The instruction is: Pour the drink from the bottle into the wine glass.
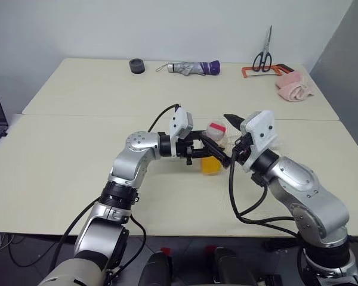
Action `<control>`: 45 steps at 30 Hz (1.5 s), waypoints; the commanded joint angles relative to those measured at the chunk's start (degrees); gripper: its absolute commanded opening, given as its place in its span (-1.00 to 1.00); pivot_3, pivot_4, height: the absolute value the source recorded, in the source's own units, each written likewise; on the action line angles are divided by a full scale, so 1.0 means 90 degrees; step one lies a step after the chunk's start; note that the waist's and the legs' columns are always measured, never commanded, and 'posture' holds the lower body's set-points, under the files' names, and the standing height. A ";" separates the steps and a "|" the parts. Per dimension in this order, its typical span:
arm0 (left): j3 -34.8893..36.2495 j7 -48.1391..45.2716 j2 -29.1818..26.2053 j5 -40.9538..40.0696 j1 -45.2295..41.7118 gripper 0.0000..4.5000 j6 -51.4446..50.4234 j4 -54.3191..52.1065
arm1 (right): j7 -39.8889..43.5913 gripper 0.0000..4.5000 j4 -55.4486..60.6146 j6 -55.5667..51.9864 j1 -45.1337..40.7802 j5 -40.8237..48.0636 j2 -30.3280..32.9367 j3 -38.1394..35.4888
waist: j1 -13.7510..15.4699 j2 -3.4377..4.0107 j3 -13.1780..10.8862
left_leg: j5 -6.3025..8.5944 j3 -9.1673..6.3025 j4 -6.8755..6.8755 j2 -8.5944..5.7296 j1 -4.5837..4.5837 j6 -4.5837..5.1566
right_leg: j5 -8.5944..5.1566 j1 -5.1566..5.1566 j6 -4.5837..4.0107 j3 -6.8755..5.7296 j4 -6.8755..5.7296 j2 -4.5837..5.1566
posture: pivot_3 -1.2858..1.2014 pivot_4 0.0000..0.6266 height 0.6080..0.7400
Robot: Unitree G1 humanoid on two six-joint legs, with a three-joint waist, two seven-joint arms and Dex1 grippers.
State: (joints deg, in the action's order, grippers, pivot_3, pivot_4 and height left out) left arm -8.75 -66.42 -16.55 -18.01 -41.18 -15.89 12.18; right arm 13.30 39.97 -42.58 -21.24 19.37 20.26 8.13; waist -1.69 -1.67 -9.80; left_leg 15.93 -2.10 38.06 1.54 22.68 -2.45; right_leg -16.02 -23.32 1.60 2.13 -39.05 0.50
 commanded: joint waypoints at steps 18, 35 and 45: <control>0.0044 -0.0163 -0.0114 -0.0104 -0.0106 -0.15 0.0118 -0.0173 | 0.1042 -0.16 -0.0139 0.0739 0.0041 0.0324 -0.0124 -0.0042 | -0.0003 0.0000 0.0000 | 0.0001 -0.0003 0.0000 -0.0001 0.0000 0.0001 | 0.0000 0.0000 0.0000 0.0001 -0.0001 -0.0002 | 0.03 -0.52 1.00; 0.0115 -0.0381 -0.0370 -0.0255 -0.0274 -0.16 -0.0070 -0.0290 | 0.4842 0.30 -0.3293 0.1156 -0.1678 0.1356 0.2132 -0.0838 | 0.0006 0.0008 -0.0010 | 0.0001 0.0029 0.0002 0.0001 0.0005 0.0003 | 0.0001 0.0002 -0.0002 0.0002 0.0003 -0.0001 | 0.03 -0.52 1.00; 0.0176 0.0081 -0.0222 -0.0087 -0.0275 -0.16 0.0000 -0.0102 | 0.1818 0.92 0.0025 -0.0102 -0.0023 0.2011 0.1148 -0.1761 | 0.0006 0.0010 -0.0009 | 0.0001 -0.0019 0.0001 0.0000 0.0016 0.0002 | 0.0001 -0.0001 -0.0002 0.0004 0.0001 0.0009 | 0.03 -0.52 1.00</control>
State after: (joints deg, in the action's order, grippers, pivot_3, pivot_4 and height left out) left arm -8.09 -66.21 -19.01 -17.95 -42.57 -17.05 11.98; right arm 34.29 34.60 -42.05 -21.33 36.47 31.37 -7.78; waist -1.64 -1.58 -9.88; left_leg 15.94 -2.27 38.08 1.54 22.81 -2.44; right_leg -16.01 -23.33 1.58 2.17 -39.06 0.55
